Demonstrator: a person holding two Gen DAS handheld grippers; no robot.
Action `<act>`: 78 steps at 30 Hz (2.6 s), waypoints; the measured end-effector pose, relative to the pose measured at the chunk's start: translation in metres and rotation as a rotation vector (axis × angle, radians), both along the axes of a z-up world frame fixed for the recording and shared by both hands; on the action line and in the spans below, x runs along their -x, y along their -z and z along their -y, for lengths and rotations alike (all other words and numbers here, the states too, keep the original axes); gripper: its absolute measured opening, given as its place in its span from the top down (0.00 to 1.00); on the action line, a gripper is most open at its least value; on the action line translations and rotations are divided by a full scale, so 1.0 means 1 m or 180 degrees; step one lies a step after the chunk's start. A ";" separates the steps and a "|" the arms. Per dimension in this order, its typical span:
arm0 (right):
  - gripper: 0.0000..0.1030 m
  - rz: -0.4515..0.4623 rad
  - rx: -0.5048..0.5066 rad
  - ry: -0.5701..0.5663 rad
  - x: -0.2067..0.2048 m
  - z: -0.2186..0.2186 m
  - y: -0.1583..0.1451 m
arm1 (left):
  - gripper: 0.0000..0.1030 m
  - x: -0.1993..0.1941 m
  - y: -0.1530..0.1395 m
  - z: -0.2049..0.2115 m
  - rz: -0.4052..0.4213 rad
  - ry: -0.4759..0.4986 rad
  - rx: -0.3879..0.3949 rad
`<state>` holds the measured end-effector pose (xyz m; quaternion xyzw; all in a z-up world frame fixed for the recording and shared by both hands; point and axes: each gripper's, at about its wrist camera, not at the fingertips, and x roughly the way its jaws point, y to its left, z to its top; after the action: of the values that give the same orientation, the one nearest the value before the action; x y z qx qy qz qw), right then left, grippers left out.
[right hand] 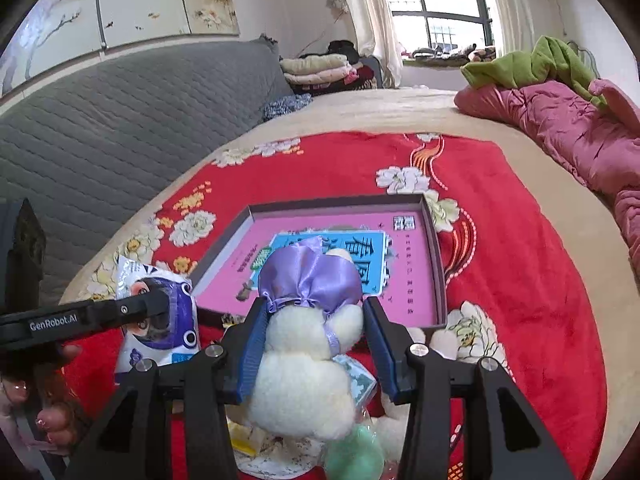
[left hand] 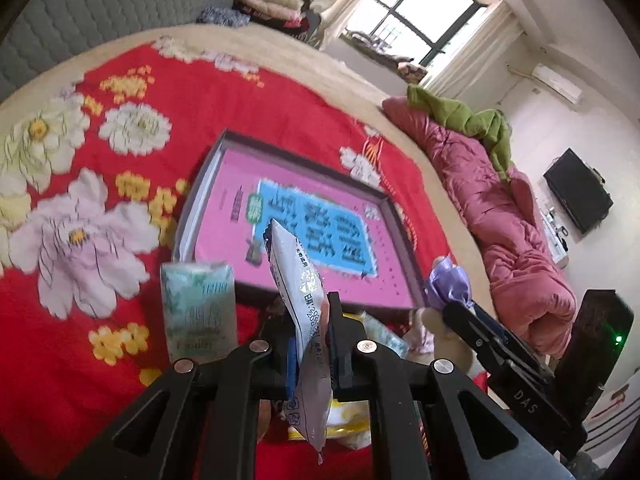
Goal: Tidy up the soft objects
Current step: 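Lift and carry the snack bag and plush bunny over the pink box with both tools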
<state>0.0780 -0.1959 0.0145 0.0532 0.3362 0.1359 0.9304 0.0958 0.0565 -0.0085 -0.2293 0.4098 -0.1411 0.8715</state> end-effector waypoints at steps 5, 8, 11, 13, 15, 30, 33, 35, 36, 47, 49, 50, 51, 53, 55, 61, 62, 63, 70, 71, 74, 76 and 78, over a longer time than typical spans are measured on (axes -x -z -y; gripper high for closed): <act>0.53 0.0097 -0.0025 0.0073 -0.001 0.007 -0.012 | 0.89 -0.006 -0.031 0.000 0.0259 -0.0068 -0.0179; 0.53 0.0185 -0.0002 0.0122 -0.001 0.011 -0.022 | 0.89 -0.008 -0.048 0.002 0.0381 -0.0086 -0.0270; 0.53 0.0273 0.0019 0.0149 -0.002 0.013 -0.034 | 0.89 -0.010 -0.062 0.002 0.0461 -0.0090 -0.0338; 0.53 0.0323 -0.0014 0.0163 -0.004 0.017 -0.041 | 0.89 -0.012 -0.069 0.002 0.0475 -0.0101 -0.0400; 0.53 0.0367 -0.0051 0.0186 -0.005 0.020 -0.047 | 0.89 -0.014 -0.076 0.001 0.0506 -0.0129 -0.0383; 0.53 0.0550 -0.0170 0.0355 -0.028 0.037 -0.070 | 0.89 -0.042 -0.076 0.011 0.0454 -0.0251 -0.0741; 0.53 0.0546 -0.0137 0.0359 -0.033 0.034 -0.066 | 0.89 -0.046 -0.068 0.019 0.0462 -0.0178 -0.0814; 0.53 0.0516 -0.0126 0.0362 -0.037 0.032 -0.062 | 0.89 -0.050 -0.062 0.024 0.0452 -0.0152 -0.0888; 0.53 0.0495 -0.0114 0.0365 -0.040 0.032 -0.059 | 0.89 -0.052 -0.059 0.025 0.0432 -0.0139 -0.0862; 0.53 0.0161 0.0044 0.0413 -0.074 0.025 -0.016 | 0.89 -0.091 -0.003 0.027 0.0168 -0.0091 -0.1058; 0.53 0.0095 0.0018 0.0420 -0.080 0.025 -0.008 | 0.89 -0.099 0.009 0.025 0.0102 -0.0074 -0.1034; 0.53 0.0056 0.0004 0.0405 -0.083 0.026 -0.004 | 0.89 -0.101 0.013 0.026 0.0083 -0.0065 -0.1043; 0.53 0.0023 -0.0003 0.0422 -0.086 0.027 0.000 | 0.89 -0.103 0.015 0.027 0.0071 -0.0051 -0.1064; 0.53 -0.0057 -0.0025 0.0460 -0.092 0.030 0.009 | 0.89 -0.106 0.021 0.028 0.0086 -0.0022 -0.1069; 0.53 -0.0112 -0.0029 0.0499 -0.096 0.033 0.016 | 0.89 -0.109 0.023 0.030 0.0110 -0.0010 -0.1060; 0.53 -0.0236 0.0039 0.0532 -0.109 0.031 0.034 | 0.89 -0.116 0.028 0.037 0.0168 0.0047 -0.1070; 0.53 -0.0255 0.0062 0.0530 -0.111 0.030 0.036 | 0.89 -0.116 0.028 0.039 0.0179 0.0050 -0.1094; 0.53 -0.0280 0.0096 0.0534 -0.113 0.029 0.039 | 0.89 -0.116 0.029 0.039 0.0188 0.0048 -0.1091; 0.53 -0.0520 0.0211 0.0556 -0.120 0.027 0.060 | 0.89 -0.121 0.031 0.035 0.0177 0.0011 -0.0997; 0.53 -0.0522 0.0226 0.0556 -0.120 0.027 0.061 | 0.89 -0.122 0.033 0.033 0.0164 -0.0002 -0.0973; 0.53 -0.0544 0.0249 0.0537 -0.120 0.026 0.063 | 0.89 -0.126 0.036 0.024 0.0117 -0.0048 -0.0856; 0.53 -0.0560 0.0290 0.0533 -0.120 0.025 0.064 | 0.88 -0.128 0.040 0.017 0.0083 -0.0096 -0.0820; 0.53 -0.0564 0.0353 0.0521 -0.120 0.022 0.065 | 0.88 -0.130 0.043 0.010 0.0039 -0.0128 -0.0761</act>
<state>0.1984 -0.2182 -0.0500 0.0407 0.4186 0.0355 0.9066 0.2254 0.0461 -0.0520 -0.1311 0.4137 -0.0752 0.8978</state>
